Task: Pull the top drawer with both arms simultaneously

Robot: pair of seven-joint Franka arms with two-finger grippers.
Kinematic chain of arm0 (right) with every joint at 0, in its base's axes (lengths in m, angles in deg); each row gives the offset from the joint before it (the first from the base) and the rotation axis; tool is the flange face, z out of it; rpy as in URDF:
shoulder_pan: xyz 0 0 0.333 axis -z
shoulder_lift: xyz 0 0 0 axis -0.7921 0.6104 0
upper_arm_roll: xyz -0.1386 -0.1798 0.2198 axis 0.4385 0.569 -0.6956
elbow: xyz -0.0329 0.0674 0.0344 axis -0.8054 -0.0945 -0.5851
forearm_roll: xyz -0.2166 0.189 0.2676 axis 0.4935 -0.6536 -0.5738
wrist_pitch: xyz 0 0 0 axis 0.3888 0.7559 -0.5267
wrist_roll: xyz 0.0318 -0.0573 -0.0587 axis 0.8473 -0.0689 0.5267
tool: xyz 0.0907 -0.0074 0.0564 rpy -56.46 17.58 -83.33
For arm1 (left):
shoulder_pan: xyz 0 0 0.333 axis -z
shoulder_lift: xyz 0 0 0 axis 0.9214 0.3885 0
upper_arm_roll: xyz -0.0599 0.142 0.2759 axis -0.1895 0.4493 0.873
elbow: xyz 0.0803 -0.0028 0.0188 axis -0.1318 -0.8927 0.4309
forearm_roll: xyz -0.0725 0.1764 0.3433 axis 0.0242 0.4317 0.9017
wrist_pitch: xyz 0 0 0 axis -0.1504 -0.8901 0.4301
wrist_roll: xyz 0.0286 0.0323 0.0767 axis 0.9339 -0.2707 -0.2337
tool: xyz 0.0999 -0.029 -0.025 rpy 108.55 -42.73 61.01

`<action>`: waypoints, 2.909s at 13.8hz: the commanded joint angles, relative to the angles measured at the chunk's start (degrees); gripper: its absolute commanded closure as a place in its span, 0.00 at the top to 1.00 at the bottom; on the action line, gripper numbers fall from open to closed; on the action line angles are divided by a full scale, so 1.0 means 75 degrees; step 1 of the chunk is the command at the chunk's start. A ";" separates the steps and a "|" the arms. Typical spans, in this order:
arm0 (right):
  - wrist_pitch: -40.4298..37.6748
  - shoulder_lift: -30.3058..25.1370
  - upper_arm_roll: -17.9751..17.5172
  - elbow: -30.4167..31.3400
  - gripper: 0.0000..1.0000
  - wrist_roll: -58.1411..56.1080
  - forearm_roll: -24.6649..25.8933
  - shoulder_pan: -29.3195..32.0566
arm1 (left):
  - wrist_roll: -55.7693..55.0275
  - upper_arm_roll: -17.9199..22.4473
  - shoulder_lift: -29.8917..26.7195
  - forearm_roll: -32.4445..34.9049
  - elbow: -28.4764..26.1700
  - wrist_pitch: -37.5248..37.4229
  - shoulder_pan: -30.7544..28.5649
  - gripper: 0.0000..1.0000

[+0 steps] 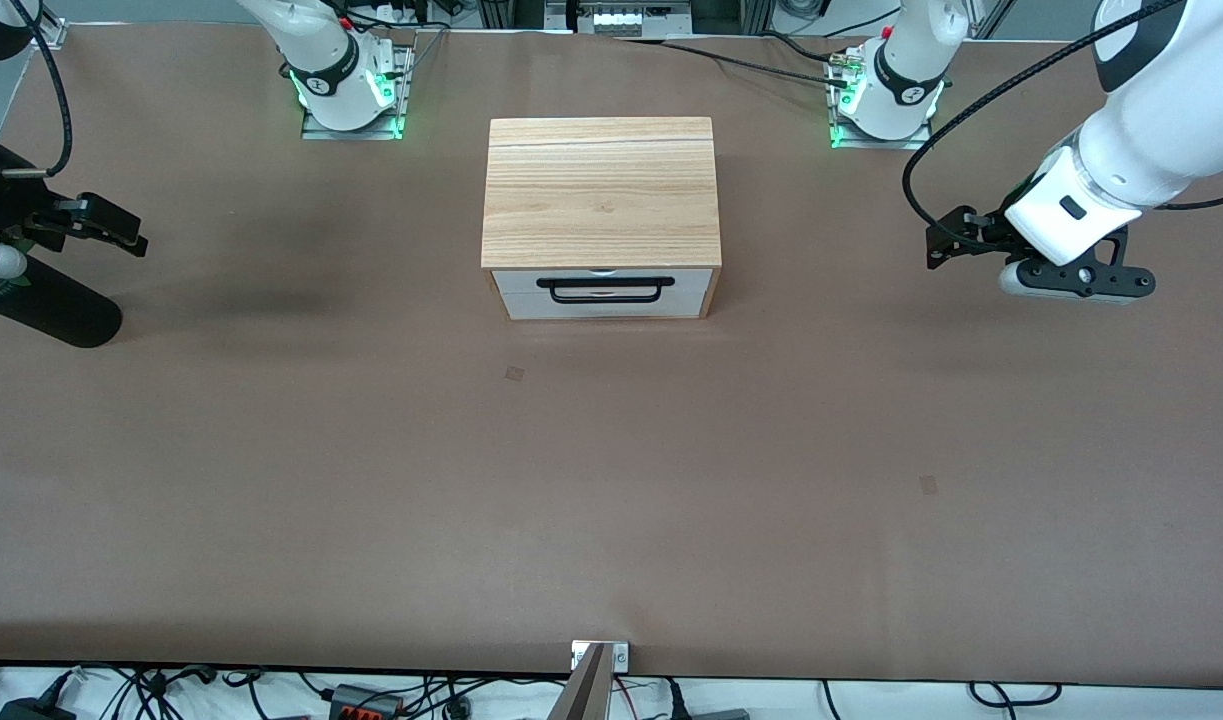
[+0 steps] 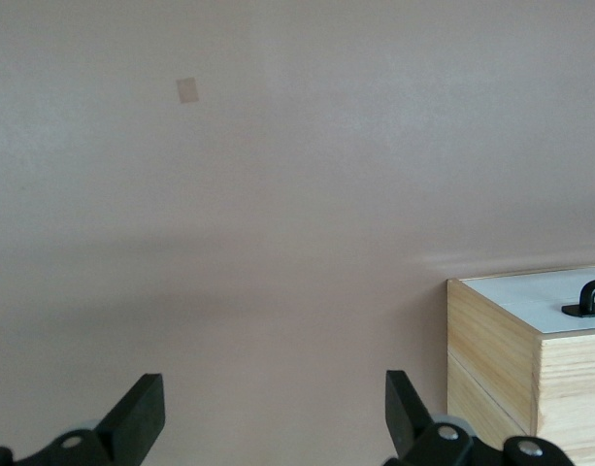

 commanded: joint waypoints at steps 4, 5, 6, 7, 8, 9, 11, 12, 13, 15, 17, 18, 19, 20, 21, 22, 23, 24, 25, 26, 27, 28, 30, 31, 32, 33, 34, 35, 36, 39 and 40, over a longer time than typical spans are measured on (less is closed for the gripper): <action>-0.0130 0.0033 -0.0147 -0.0182 1.00 -0.0050 0.0048 0.0079 | 0.0211 -0.0022 0.0239 -0.0126 0.0288 -0.0174 0.0082 1.00; -0.0165 0.0138 -0.0147 -0.0309 1.00 -0.0097 0.0048 0.0068 | 0.0211 -0.0022 0.0262 -0.0126 0.0288 -0.0174 0.0082 1.00; -0.0212 0.0208 -0.0159 -0.0415 1.00 -0.0097 0.0059 0.0056 | 0.0211 -0.0034 0.0332 -0.0173 0.0288 -0.0163 0.0047 1.00; -0.0282 0.0232 -0.0159 -0.0439 1.00 -0.0086 0.0036 0.0044 | 0.0211 -0.0022 0.0425 -0.0289 0.0299 -0.0151 0.0047 1.00; -0.0317 0.0302 -0.0159 -0.0440 1.00 -0.0074 0.0036 0.0009 | 0.0211 -0.0022 0.0519 -0.0348 0.0346 -0.0139 0.0058 1.00; -0.0318 0.0314 -0.0159 -0.0428 1.00 -0.0074 0.0024 -0.0026 | 0.0222 -0.0034 0.0636 -0.0360 0.0439 -0.0151 0.0070 1.00; -0.0318 0.0349 -0.0159 -0.0440 1.00 -0.0062 0.0013 -0.0026 | 0.0222 -0.0045 0.0754 -0.0396 0.0510 -0.0151 0.0128 1.00; -0.0318 0.0350 -0.0159 -0.0440 1.00 -0.0050 0.0001 -0.0026 | 0.0222 -0.0045 0.0824 -0.0570 0.0510 -0.0139 0.0129 1.00; -0.0318 0.0350 -0.0159 -0.0440 1.00 -0.0074 -0.0011 -0.0026 | 0.0222 -0.0034 0.0918 -0.0908 0.0522 -0.0093 0.0117 1.00; -0.0562 0.0420 -0.0159 -0.0416 1.00 -0.0086 -0.0046 -0.0108 | 0.0222 -0.0034 0.1175 -0.1460 0.0603 -0.0092 0.0070 1.00; -0.0739 0.0479 -0.0159 -0.0440 1.00 0.0020 -0.0348 -0.0167 | 0.0222 -0.0034 0.1410 -0.1509 0.0732 0.0047 0.0128 1.00; -0.0774 0.0490 -0.0159 -0.0451 1.00 0.0008 -0.0525 -0.0167 | 0.0222 -0.0045 0.1504 -0.1532 0.0756 0.0129 0.0198 1.00; -0.0763 0.0572 -0.0159 -0.0451 1.00 -0.0015 -0.0619 -0.0225 | 0.0222 -0.0045 0.1586 -0.1707 0.0768 0.0153 0.0269 1.00; -0.0751 0.0723 -0.0159 -0.0475 1.00 -0.0038 -0.0643 -0.0307 | 0.0222 -0.0045 0.1714 -0.2114 0.0768 0.0235 0.0258 1.00; -0.0693 0.0829 -0.0159 -0.0521 1.00 -0.0097 -0.0655 -0.0354 | 0.0234 -0.0045 0.1820 -0.2466 0.0768 0.0317 0.0246 1.00; -0.0693 0.0993 -0.0159 -0.0580 1.00 -0.0086 -0.0667 -0.0459 | 0.0234 -0.0045 0.1960 -0.2772 0.0768 0.0364 0.0246 1.00; -0.0669 0.1145 -0.0159 -0.0627 1.00 -0.0085 -0.0667 -0.0599 | 0.0234 -0.0045 0.2089 -0.3065 0.0780 0.0423 0.0269 1.00; -0.0669 0.1321 -0.0170 -0.0650 1.00 -0.0085 -0.0679 -0.0740 | 0.0234 -0.0045 0.2241 -0.3427 0.0780 0.0458 0.0269 1.00; -0.0646 0.1578 -0.0171 -0.0651 1.00 -0.0085 -0.1038 -0.0973 | 0.0327 -0.0045 0.2428 -0.3779 0.0780 0.0458 0.0269 1.00; -0.0611 0.1743 -0.0159 -0.0651 1.00 -0.0097 -0.1773 -0.1080 | 0.0711 -0.0045 0.2616 -0.4154 0.0780 0.0470 0.0269 1.00; -0.0518 0.1953 -0.0159 -0.0639 1.00 -0.0097 -0.2418 -0.1139 | 0.1306 -0.0045 0.2792 -0.4529 0.0780 0.0574 0.0246 1.00; -0.0354 0.2152 -0.0159 -0.0639 1.00 -0.0097 -0.2854 -0.1198 | 0.2078 -0.0034 0.3002 -0.4950 0.0768 0.0657 0.0211 1.00; 0.0114 0.2434 -0.0170 -0.0604 1.00 -0.0097 -0.3465 -0.1501 | 0.2787 -0.0034 0.3378 -0.5747 0.0768 0.0658 0.0175 1.00; 0.0360 0.2528 -0.0159 -0.0592 1.00 -0.0097 -0.3677 -0.1735 | 0.3021 -0.0034 0.3577 -0.6169 0.0768 0.0658 0.0164 1.00; 0.0803 0.2622 -0.0159 -0.0557 1.00 -0.0132 -0.3806 -0.2016 | 0.3580 -0.0045 0.3799 -0.6626 0.0768 0.0646 0.0175 1.00; 0.1109 0.2704 -0.0170 -0.0487 1.00 -0.0132 -0.3831 -0.2158 | 0.4143 -0.0034 0.4022 -0.7094 0.0722 0.0646 0.0175 1.00; 0.1425 0.2752 -0.0171 -0.0394 1.00 -0.0156 -0.3936 -0.2287 | 0.4589 -0.0045 0.4279 -0.7493 0.0710 0.0599 0.0175 1.00; 0.1695 0.2822 -0.0171 -0.0300 1.00 -0.0260 -0.4250 -0.2381 | 0.5023 -0.0045 0.4502 -0.7764 0.0686 0.0576 0.0210 1.00; 0.1872 0.2927 -0.0171 -0.0218 1.00 -0.0493 -0.4764 -0.2463 | 0.5294 -0.0045 0.4690 -0.7964 0.0651 0.0529 0.0269 1.00; 0.2049 0.3337 -0.0159 -0.0159 1.00 -0.1490 -0.6346 -0.2522 | 0.6068 -0.0256 0.5206 -0.8701 0.0627 0.0144 0.0234 1.00; 0.2247 0.3442 -0.0170 -0.0008 1.00 -0.1898 -0.6815 -0.2488 | 0.6430 -0.0268 0.5393 -0.8960 0.0627 -0.0090 0.0246 1.00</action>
